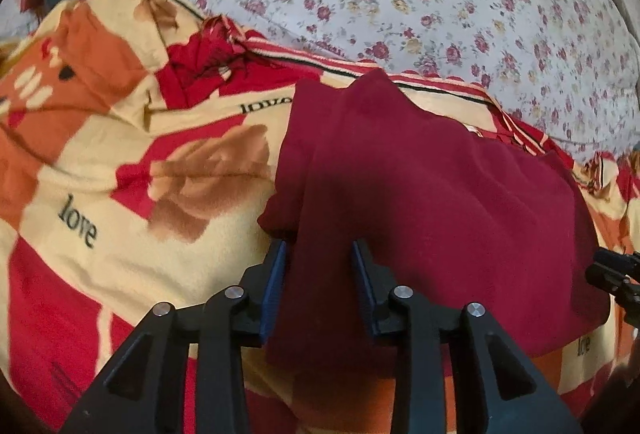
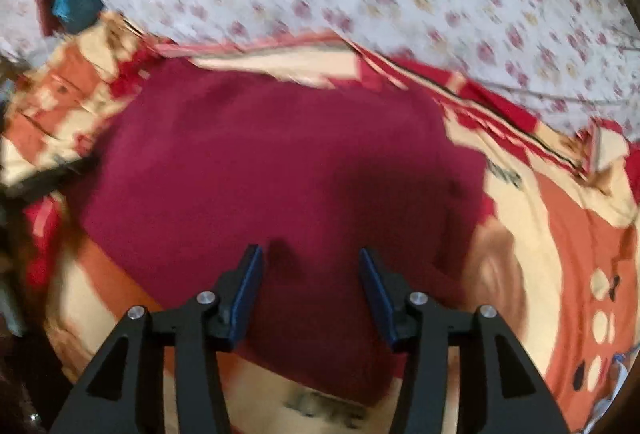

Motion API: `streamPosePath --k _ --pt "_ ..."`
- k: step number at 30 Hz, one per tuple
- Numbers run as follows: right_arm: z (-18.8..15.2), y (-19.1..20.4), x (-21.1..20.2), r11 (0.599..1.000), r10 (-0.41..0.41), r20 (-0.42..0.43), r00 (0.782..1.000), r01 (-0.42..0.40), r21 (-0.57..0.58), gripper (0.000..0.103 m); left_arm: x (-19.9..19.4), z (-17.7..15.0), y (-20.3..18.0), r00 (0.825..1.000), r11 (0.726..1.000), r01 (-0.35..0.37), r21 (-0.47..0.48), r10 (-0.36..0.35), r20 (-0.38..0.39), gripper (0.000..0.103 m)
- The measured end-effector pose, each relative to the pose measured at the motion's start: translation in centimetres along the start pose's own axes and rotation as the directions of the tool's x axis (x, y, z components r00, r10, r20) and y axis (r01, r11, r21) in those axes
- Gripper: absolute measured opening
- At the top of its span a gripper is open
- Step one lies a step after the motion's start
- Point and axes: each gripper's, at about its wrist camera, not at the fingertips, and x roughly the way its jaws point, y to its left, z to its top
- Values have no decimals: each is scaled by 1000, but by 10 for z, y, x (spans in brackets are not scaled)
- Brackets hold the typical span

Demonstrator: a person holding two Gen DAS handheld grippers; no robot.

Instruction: Fold small clothes

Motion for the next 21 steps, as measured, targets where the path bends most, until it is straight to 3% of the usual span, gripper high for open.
streamPosePath --k 6,12,17,21 --pt "39 51 31 990 122 -6 993 -122 -70 52 5 -4 13 999 996 52 -71 -52 2 21" --pt "80 108 81 974 208 -26 978 -210 -89 48 9 -9 32 986 972 166 -168 -164 25 25" --pt "117 147 141 975 172 -96 980 -183 -125 49 13 -10 31 982 971 190 -148 -186 40 28" --pt "140 159 142 979 159 -91 983 -169 -111 49 15 -9 35 976 963 218 -160 -214 42 29"
